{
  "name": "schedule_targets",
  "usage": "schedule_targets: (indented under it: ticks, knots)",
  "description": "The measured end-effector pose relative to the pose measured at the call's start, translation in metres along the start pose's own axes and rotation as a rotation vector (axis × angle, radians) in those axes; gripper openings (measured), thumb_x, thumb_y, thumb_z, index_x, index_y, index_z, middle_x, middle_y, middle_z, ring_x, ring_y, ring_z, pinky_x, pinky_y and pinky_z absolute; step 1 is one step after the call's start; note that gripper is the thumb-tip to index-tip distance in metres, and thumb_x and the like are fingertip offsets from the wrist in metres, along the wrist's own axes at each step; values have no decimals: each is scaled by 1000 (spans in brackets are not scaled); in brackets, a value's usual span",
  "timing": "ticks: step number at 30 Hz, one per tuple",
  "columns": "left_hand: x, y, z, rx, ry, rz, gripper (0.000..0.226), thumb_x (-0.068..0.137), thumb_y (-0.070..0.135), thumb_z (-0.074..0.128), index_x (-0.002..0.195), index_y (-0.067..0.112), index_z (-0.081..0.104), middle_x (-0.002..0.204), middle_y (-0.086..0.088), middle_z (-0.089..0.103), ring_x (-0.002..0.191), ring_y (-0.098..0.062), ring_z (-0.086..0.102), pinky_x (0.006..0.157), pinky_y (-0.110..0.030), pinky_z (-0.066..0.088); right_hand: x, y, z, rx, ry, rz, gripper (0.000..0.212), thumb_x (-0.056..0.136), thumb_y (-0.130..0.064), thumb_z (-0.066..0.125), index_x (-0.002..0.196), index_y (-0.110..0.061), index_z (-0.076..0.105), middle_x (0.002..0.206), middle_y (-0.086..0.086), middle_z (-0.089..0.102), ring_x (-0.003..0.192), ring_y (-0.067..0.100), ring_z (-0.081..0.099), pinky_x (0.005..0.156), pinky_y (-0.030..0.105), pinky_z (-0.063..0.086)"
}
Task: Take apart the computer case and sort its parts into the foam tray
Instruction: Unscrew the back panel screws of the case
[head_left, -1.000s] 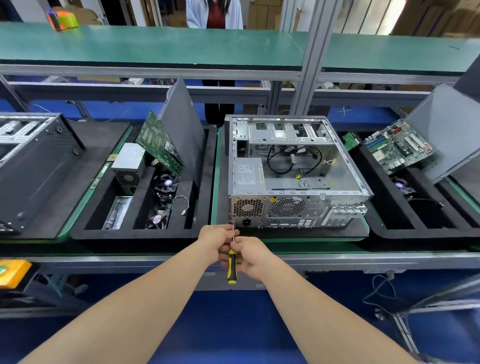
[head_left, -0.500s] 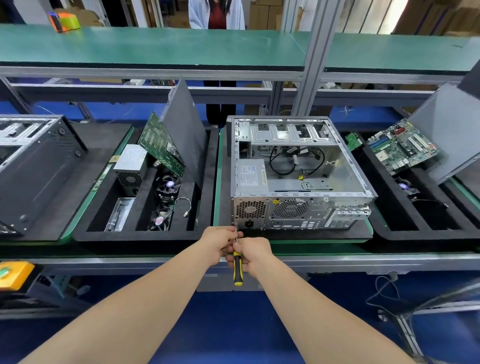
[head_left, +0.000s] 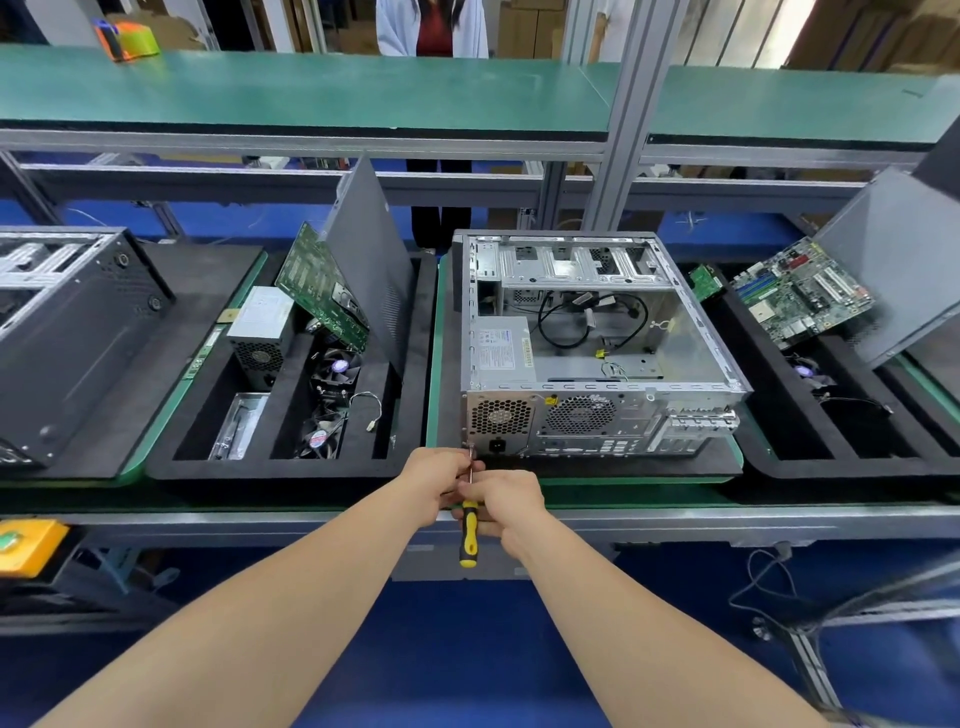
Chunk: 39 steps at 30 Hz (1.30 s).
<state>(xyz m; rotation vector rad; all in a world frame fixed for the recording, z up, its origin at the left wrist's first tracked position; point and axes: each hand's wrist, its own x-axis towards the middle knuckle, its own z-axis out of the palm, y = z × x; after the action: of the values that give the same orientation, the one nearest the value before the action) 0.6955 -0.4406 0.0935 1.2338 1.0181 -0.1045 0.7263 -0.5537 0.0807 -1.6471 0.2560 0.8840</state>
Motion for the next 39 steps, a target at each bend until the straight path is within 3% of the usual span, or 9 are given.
schedule_targets:
  ticks: [2, 5, 8, 11, 15, 21, 28, 34, 39]
  knots:
    - [-1, 8, 1, 10, 72, 20, 19, 89, 14, 63, 101, 2, 72, 88, -10, 77, 83, -26, 74, 79, -40, 63, -1, 2, -4, 24, -43, -17, 13, 95, -4, 76, 107, -8, 77, 94, 14, 81, 83, 29, 80, 80, 45, 67]
    - [-10, 26, 0, -39, 178, 165, 40, 75, 43, 58, 103, 14, 64, 96, -7, 66, 96, -29, 65, 97, -53, 53, -3, 3, -9, 58, -85, -31, 11, 98, -5, 72, 108, -7, 75, 101, 18, 79, 79, 27, 76, 77, 41, 67]
    - [-18, 47, 4, -125, 56, 368, 61, 65, 66, 60, 116, 32, 58, 120, 1, 61, 118, -24, 56, 108, -54, 42, -3, 3, -11, 75, -112, -33, 12, 100, -7, 71, 111, -6, 74, 106, 20, 78, 76, 25, 72, 76, 41, 66]
    - [-20, 66, 18, -84, -99, 388, 88, 65, 80, 64, 144, 49, 39, 151, 10, 46, 137, -21, 43, 116, -56, 31, -2, 2, -10, 71, -113, -26, 12, 101, -12, 71, 111, -6, 74, 103, 17, 79, 75, 24, 74, 76, 40, 67]
    - [-7, 63, 26, -28, -130, 336, 86, 82, 63, 68, 152, 59, 18, 160, 14, 32, 135, -15, 34, 115, -54, 21, 4, 2, -11, 73, -125, 0, 13, 105, -14, 65, 109, -6, 75, 91, 11, 80, 73, 23, 75, 71, 37, 66]
    - [-3, 58, 27, -11, -85, 335, 82, 78, 60, 67, 147, 65, 22, 132, 25, 40, 120, -9, 36, 96, -46, 27, 14, 3, -12, 69, -152, 51, 16, 105, -15, 64, 109, -7, 76, 91, 10, 81, 70, 24, 75, 69, 36, 65]
    - [-3, 61, 24, 37, -114, 363, 83, 75, 57, 64, 147, 63, 25, 140, 24, 45, 116, -7, 41, 97, -44, 25, 14, 7, -13, 97, -194, 36, 16, 106, -17, 62, 110, -9, 76, 91, 8, 81, 73, 22, 76, 70, 36, 64]
    - [-1, 57, 21, 45, -96, 403, 74, 80, 53, 64, 147, 60, 32, 112, 41, 50, 101, 10, 44, 97, -40, 27, 15, 9, -16, 97, -230, 29, 17, 107, -14, 60, 112, -7, 74, 89, 7, 80, 70, 21, 75, 72, 38, 65]
    - [-5, 55, 21, 22, -111, 389, 74, 85, 47, 65, 149, 58, 31, 129, 26, 53, 105, 4, 47, 102, -41, 27, 10, 9, -16, 105, -248, 50, 17, 108, -12, 57, 114, -5, 72, 92, 10, 78, 73, 23, 73, 72, 37, 65]
